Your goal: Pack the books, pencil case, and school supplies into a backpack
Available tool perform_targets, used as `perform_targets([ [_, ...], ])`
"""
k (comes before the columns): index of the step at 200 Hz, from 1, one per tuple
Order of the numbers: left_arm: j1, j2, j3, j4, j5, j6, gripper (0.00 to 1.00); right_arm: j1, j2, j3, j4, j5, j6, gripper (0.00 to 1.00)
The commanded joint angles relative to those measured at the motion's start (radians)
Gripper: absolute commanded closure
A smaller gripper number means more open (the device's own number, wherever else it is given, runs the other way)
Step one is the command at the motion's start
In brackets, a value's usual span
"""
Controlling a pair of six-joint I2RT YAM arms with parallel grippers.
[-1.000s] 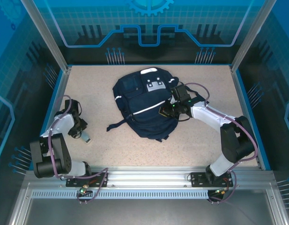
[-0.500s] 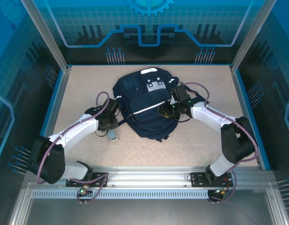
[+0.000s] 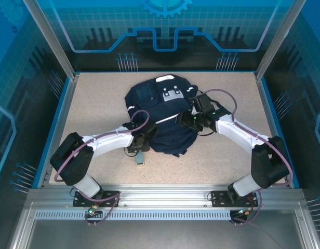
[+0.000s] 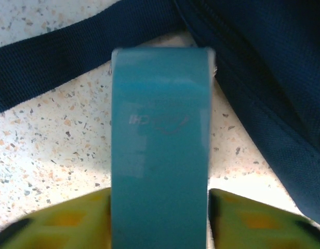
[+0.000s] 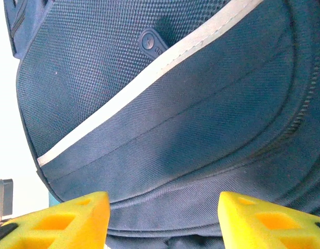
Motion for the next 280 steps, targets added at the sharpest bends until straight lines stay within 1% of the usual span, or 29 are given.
perform_targets([
  [1, -0.001, -0.028, 0.048, -0.018, -0.019, 0.000, 0.29, 0.017, -0.052, -0.012, -0.055, 0.074, -0.038, 0.41],
  [14, 0.002, -0.062, 0.054, -0.022, -0.043, 0.026, 0.19, 0.040, -0.066, 0.003, -0.086, 0.126, -0.063, 0.40],
  [35, 0.043, -0.146, 0.050, -0.025, -0.057, 0.065, 0.11, 0.117, -0.069, 0.049, -0.141, 0.228, -0.099, 0.40],
  [57, 0.136, -0.242, 0.025, -0.030, -0.058, 0.090, 0.08, 0.256, -0.045, 0.113, -0.178, 0.341, -0.124, 0.40],
  [79, 0.258, -0.338, -0.005, -0.056, -0.076, 0.098, 0.06, 0.400, 0.037, 0.193, -0.205, 0.412, -0.128, 0.40],
  [93, 0.330, -0.388, -0.016, -0.078, -0.095, 0.092, 0.05, 0.473, 0.112, 0.257, -0.220, 0.433, -0.126, 0.39],
  [106, 0.394, -0.430, -0.032, -0.083, -0.092, 0.092, 0.04, 0.515, 0.193, 0.326, -0.237, 0.413, -0.129, 0.39],
  [125, 0.468, -0.484, -0.054, -0.085, -0.079, 0.103, 0.03, 0.541, 0.316, 0.448, -0.285, 0.385, -0.136, 0.38],
  [146, 0.517, -0.527, -0.075, -0.095, -0.075, 0.110, 0.03, 0.559, 0.456, 0.586, -0.356, 0.350, -0.137, 0.39],
  [165, 0.543, -0.558, -0.103, -0.087, -0.060, 0.121, 0.02, 0.579, 0.563, 0.702, -0.408, 0.313, -0.130, 0.39],
  [191, 0.552, -0.600, -0.146, -0.069, -0.050, 0.134, 0.01, 0.586, 0.675, 0.816, -0.462, 0.253, -0.104, 0.40],
  [213, 0.560, -0.611, -0.159, -0.077, -0.049, 0.144, 0.01, 0.589, 0.729, 0.871, -0.502, 0.238, -0.086, 0.40],
  [235, 0.564, -0.611, -0.161, -0.082, -0.047, 0.151, 0.01, 0.589, 0.757, 0.886, -0.511, 0.228, -0.075, 0.42],
  [260, 0.565, -0.612, -0.164, -0.080, -0.044, 0.152, 0.01, 0.597, 0.786, 0.900, -0.523, 0.204, -0.074, 0.50],
  [280, 0.565, -0.615, -0.166, -0.076, -0.039, 0.152, 0.01, 0.600, 0.812, 0.915, -0.542, 0.194, -0.074, 0.53],
])
